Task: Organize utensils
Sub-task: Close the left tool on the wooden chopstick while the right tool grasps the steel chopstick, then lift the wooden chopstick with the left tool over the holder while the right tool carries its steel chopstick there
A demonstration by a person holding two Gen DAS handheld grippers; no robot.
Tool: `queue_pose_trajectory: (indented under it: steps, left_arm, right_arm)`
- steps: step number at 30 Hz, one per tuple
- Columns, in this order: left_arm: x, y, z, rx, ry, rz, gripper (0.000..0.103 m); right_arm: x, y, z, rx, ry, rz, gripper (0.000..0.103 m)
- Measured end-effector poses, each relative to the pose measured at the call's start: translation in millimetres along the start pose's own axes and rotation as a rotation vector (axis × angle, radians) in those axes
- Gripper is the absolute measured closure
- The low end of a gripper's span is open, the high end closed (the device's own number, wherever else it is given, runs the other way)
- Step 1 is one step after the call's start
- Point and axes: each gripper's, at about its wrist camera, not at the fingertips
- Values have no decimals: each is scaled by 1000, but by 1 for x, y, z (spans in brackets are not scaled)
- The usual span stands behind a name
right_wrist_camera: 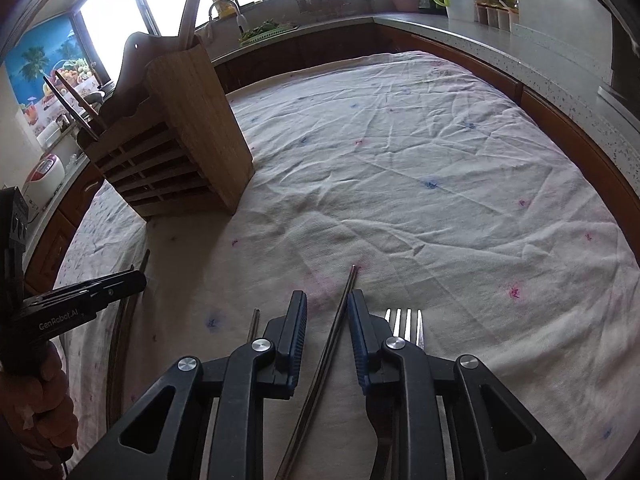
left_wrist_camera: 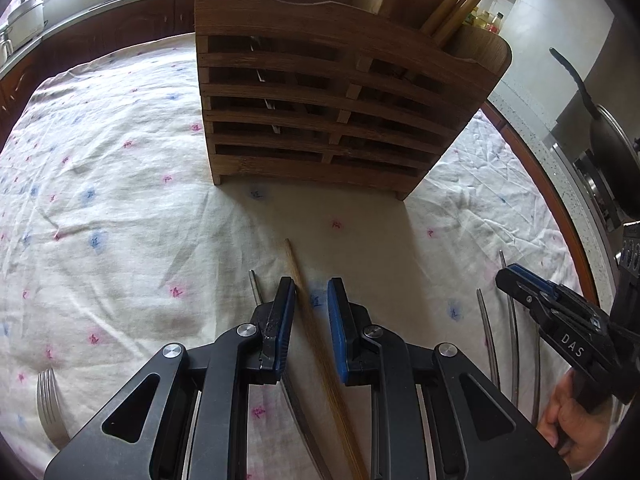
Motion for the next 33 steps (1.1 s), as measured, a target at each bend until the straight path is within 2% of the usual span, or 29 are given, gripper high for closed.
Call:
queue_pose_trajectory:
  steps: [4, 6, 8, 9, 15, 21, 33]
  left_arm:
    - [-6, -8, 5, -28, 7, 28, 88]
    - [-6, -12, 7, -58, 4, 51, 93]
    - [-6, -16, 8, -74, 0, 70, 95]
    - [-6, -17, 8, -75, -2, 71, 95]
    - [-2, -4, 0, -10, 0, -8, 98]
    - [8, 2, -39, 35, -59, -35, 99]
    - [12, 9, -144, 107, -240, -54, 99]
  right_arm:
    - [-1, 8, 3, 30, 2, -48, 81]
    - [0, 11, 3, 51, 3, -76, 81]
    - [0, 13, 3, 65, 3, -91, 87]
    - [0, 13, 3, 58, 5, -89, 94]
    - [1, 8, -4, -15, 5, -24, 98]
    - [-3, 20, -38, -79, -55, -16, 99]
    - [-25, 42, -120, -173, -222, -29, 99]
Point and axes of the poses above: each gripper's, at about its wrist camera, not at the fingertips, and z roughly the way its jaws point, y to its left, x to its underside, and after that the axes turned 5 degrees about -y, right-handed
